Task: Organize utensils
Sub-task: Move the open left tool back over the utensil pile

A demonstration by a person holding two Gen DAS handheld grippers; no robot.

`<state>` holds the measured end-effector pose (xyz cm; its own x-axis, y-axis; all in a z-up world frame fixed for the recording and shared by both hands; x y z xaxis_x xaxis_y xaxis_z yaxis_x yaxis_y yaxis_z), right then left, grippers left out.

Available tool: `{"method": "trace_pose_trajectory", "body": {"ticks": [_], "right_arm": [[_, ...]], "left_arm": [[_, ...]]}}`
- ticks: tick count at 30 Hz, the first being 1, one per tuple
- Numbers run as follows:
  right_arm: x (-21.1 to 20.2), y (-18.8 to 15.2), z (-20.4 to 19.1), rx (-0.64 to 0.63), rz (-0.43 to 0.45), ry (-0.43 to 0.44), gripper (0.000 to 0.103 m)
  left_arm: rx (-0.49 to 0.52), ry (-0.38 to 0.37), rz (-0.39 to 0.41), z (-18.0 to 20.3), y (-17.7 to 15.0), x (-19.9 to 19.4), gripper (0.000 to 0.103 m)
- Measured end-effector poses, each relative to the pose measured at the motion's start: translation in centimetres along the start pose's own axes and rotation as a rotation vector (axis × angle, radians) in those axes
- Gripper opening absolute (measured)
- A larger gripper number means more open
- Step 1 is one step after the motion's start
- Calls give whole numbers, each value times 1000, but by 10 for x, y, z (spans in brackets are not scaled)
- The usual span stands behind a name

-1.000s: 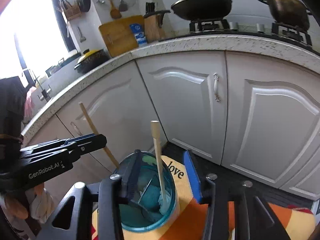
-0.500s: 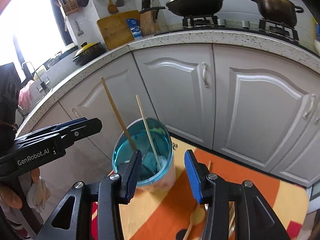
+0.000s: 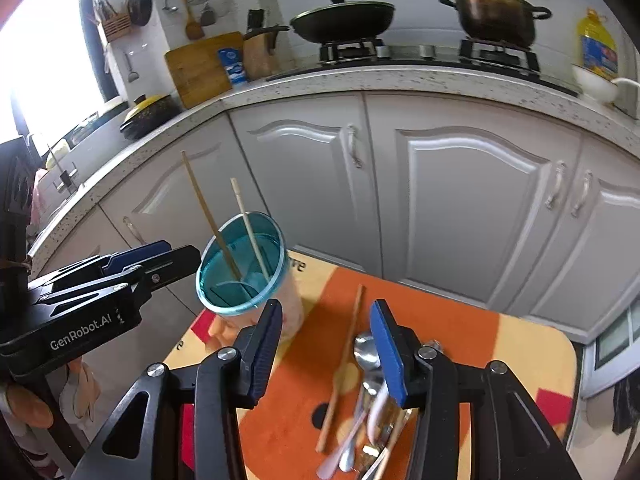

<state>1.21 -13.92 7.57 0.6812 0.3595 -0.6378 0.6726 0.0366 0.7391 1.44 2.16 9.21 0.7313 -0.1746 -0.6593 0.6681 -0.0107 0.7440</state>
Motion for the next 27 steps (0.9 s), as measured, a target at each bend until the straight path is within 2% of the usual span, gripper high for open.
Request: {"method": "trace_pose_trajectory", "body": {"ticks": [3,12,16,20,27], "right_arm": [[-8,-9,9,12,-5,-17,53],[-17,-39,54,87,-53,-71,54],[-6,-57,75,124,-101,-90,54],[15,-76,88,172,-164,-49,54],[42,-101,114,235,-229,-61,54]], "left_arm": [[20,-16,-14,13,-5,2,40],[-1,-70,-70,23,-21,15,40],[-12,-82,-118,23,-34,28,40],[-17,-107,-176,26,-50,42,40],[-18,-205,-280,55,-64,73,40]]}}
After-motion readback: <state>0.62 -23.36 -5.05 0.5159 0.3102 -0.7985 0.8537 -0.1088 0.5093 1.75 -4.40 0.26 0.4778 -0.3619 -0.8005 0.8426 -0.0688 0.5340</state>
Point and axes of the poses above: each gripper's, at about its wrist camera, not at the fingertips, and x roughly the way its jaws point, z to its right, y to its top, the point moved 1 cm from there along x, roughly the way its jaws point, and after that the axes turned 4 degrees about z, right-handed, at the moved point
